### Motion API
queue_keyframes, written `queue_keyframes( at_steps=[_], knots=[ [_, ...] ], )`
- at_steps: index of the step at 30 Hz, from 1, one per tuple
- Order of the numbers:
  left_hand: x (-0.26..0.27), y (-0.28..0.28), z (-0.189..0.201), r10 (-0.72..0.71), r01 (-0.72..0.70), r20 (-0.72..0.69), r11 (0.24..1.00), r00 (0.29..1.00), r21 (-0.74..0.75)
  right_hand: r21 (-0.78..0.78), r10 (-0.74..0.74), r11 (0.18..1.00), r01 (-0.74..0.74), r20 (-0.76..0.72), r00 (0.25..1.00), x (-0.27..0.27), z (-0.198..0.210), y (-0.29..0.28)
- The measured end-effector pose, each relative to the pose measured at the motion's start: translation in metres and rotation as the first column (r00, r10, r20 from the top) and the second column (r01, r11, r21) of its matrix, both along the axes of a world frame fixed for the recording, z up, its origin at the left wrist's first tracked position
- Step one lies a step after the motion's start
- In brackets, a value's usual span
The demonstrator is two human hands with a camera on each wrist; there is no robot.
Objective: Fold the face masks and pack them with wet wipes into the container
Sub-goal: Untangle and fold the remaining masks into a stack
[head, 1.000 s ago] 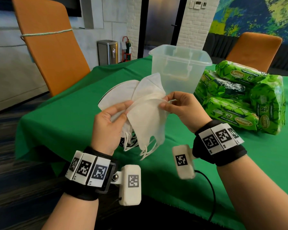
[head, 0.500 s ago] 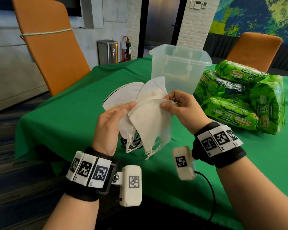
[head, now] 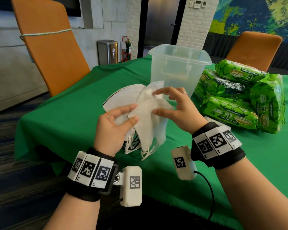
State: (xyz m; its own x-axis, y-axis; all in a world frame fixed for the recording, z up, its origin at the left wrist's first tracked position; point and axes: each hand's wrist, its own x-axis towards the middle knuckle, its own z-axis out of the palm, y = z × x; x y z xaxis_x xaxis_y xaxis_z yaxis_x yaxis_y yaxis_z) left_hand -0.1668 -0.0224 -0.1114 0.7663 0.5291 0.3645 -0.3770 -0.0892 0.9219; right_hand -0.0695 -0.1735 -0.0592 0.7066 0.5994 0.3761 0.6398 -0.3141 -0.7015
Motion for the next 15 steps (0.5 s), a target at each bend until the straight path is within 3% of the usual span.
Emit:
queue_keyframes(
  at_steps=[6, 9, 11, 15],
  knots=[
    [0.000, 0.001, -0.001, -0.007, 0.007, 0.025, 1.000, 1.000, 0.024, -0.182, -0.116, 0.977, 0.116, 0.010, 0.993, 0.007, 0.000, 0.000],
    [0.001, 0.002, -0.001, 0.004, -0.004, 0.028, 1.000, 1.000, 0.018, -0.165, -0.112, 0.981, 0.105, -0.035, 0.993, 0.007, 0.000, -0.003],
    [0.003, 0.004, -0.002, 0.015, -0.015, 0.025, 1.000, 1.000, 0.005, -0.078, -0.087, 0.994, 0.082, -0.062, 0.994, 0.008, 0.001, -0.007],
    [0.003, 0.006, -0.002, 0.029, -0.029, 0.025, 1.000, 0.999, -0.012, 0.314, 0.029, 0.948, 0.044, -0.222, 0.975, 0.009, 0.002, -0.014]
  ],
)
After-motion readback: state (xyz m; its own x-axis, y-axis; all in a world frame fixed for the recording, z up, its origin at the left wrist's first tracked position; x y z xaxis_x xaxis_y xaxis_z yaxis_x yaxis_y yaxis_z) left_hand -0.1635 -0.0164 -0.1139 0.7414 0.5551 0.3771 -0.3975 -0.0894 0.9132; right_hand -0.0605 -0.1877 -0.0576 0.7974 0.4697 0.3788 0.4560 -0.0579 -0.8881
